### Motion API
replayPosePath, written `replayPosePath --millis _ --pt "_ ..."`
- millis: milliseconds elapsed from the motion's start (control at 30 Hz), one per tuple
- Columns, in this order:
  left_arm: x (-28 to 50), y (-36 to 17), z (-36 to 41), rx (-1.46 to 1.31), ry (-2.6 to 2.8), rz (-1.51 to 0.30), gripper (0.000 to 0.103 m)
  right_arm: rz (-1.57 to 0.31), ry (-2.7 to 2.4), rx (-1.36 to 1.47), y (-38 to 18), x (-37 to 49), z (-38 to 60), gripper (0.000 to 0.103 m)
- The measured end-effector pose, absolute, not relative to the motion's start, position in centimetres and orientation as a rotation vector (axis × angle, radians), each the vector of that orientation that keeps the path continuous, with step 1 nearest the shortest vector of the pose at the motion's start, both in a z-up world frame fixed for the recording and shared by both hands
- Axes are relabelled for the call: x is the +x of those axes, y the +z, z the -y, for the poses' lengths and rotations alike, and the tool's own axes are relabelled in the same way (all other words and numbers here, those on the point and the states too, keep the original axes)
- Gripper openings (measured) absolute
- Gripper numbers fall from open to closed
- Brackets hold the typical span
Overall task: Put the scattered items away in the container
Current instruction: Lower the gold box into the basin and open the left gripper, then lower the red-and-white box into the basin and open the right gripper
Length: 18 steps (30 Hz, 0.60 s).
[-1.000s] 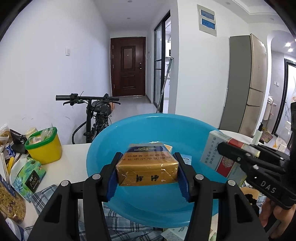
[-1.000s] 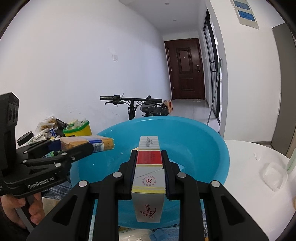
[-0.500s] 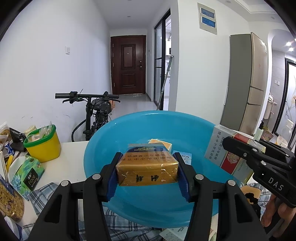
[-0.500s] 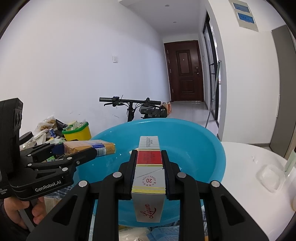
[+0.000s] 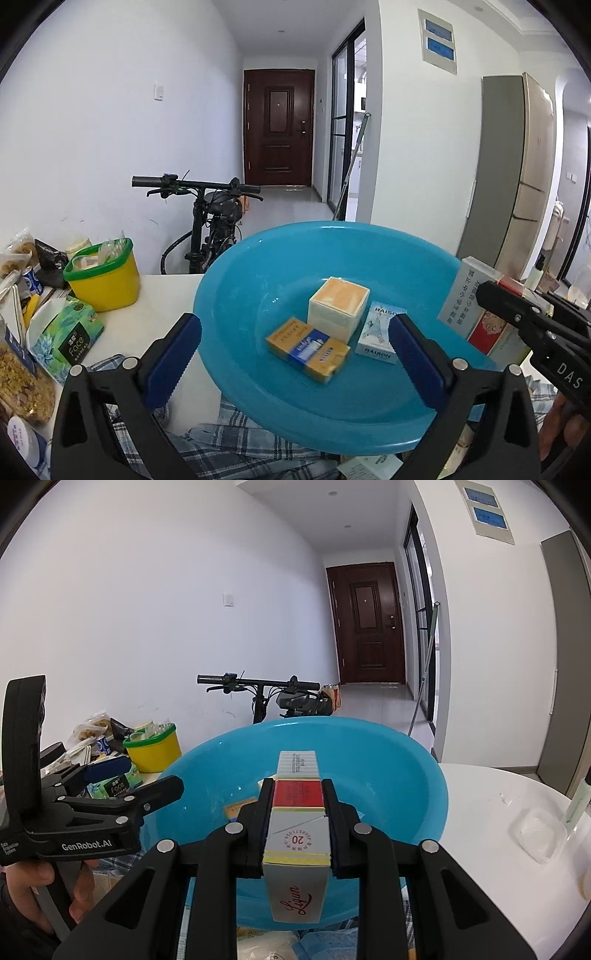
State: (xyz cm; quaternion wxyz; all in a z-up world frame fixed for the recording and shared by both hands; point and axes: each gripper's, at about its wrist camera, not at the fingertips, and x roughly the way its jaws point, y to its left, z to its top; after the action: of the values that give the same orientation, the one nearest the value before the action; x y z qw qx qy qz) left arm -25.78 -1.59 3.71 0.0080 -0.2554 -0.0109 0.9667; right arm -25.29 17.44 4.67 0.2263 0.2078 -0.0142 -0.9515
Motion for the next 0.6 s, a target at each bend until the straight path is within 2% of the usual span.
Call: replayPosePath --millis 600 --pt "-25.6 3.6 0.4 -0.809 3.007 -0.032 0.103 -0.001 -2.626 0.586 4.4 -25.3 -17.0 0.022"
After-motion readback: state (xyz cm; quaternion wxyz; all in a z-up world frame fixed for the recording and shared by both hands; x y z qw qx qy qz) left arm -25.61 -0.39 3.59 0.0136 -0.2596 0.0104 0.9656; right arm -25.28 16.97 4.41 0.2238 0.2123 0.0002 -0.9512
